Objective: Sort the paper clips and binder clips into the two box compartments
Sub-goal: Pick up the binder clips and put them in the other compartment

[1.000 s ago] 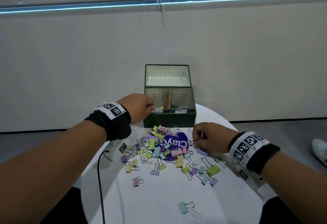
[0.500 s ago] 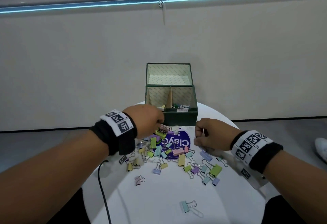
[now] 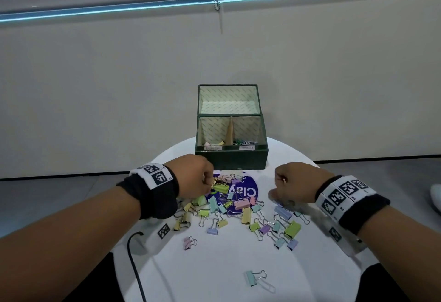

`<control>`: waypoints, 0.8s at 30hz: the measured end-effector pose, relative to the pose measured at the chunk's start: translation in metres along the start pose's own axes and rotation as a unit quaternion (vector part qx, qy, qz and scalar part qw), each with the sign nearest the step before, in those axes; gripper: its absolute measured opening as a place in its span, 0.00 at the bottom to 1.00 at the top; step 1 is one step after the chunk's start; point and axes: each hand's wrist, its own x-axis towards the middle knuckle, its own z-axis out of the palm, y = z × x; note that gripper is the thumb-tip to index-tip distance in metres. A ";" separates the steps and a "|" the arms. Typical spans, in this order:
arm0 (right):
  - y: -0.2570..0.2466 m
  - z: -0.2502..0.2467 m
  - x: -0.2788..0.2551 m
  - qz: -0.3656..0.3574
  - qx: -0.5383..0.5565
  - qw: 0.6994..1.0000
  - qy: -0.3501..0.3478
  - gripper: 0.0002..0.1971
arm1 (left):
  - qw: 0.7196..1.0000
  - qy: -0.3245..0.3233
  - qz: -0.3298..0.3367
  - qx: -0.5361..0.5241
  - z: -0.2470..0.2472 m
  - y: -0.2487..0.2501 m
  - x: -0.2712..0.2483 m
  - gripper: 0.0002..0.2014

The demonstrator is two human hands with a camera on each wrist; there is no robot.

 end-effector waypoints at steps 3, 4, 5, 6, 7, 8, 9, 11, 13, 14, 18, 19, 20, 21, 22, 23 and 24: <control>0.000 0.001 -0.002 0.006 -0.010 1.000 -0.023 0.21 | 1.000 -0.013 -0.011 -0.022 -0.002 -0.004 -0.001 0.11; 0.000 0.001 -0.002 0.004 -0.009 1.000 -0.020 0.20 | 0.999 -0.023 -0.012 -0.030 -0.003 -0.006 -0.001 0.14; 0.000 0.002 -0.002 0.002 -0.004 1.000 -0.014 0.19 | 0.999 -0.033 -0.011 -0.035 -0.003 -0.006 -0.001 0.18; -0.001 0.002 -0.002 -0.002 0.000 1.000 -0.008 0.18 | 0.998 -0.043 -0.007 -0.034 -0.003 -0.006 -0.002 0.21; -0.001 0.002 -0.002 -0.007 0.004 1.000 -0.002 0.17 | 0.998 -0.051 -0.002 -0.024 -0.003 -0.005 -0.002 0.24; -0.001 0.001 -0.002 -0.011 0.007 1.000 0.002 0.17 | 0.998 -0.057 0.003 -0.007 -0.003 -0.003 -0.003 0.24; -0.002 0.001 -0.002 -0.012 0.010 1.000 0.003 0.17 | 0.998 -0.061 0.007 0.012 -0.003 -0.001 -0.003 0.25; -0.002 0.002 -0.002 -0.013 0.008 1.000 -0.004 0.19 | 0.997 -0.063 0.008 0.038 -0.001 0.004 -0.003 0.27; -0.002 0.003 -0.002 -0.019 -0.008 1.000 -0.011 0.20 | 0.998 -0.057 0.003 0.041 0.001 0.007 -0.002 0.25; -0.003 0.003 -0.002 -0.023 -0.012 1.000 -0.010 0.19 | 0.998 -0.056 0.000 0.036 0.002 0.008 -0.001 0.23; -0.005 0.002 -0.003 -0.056 -0.020 0.998 0.032 0.07 | 0.998 -0.054 -0.002 0.031 -0.002 0.009 -0.001 0.19; -0.005 0.002 -0.004 -0.067 -0.021 0.996 0.048 0.07 | 0.998 -0.051 0.000 0.029 -0.005 0.008 -0.002 0.19; -0.005 0.002 -0.004 -0.077 -0.022 0.995 0.066 0.08 | 0.999 -0.044 0.004 0.024 -0.009 0.006 -0.003 0.19; -0.004 0.002 -0.005 -0.083 -0.021 0.993 0.084 0.08 | 0.999 -0.034 0.008 0.015 -0.015 0.004 -0.003 0.18; -0.003 0.001 -0.005 -0.087 -0.013 0.991 0.098 0.09 | 1.000 -0.024 0.012 0.001 -0.022 0.003 -0.004 0.17; -0.003 0.001 -0.006 -0.090 0.001 0.990 0.109 0.08 | 1.000 -0.016 0.016 -0.021 -0.029 0.000 -0.004 0.16; -0.003 -0.001 -0.007 -0.095 0.018 0.988 0.120 0.08 | 0.999 -0.008 0.019 -0.047 -0.037 -0.002 -0.003 0.16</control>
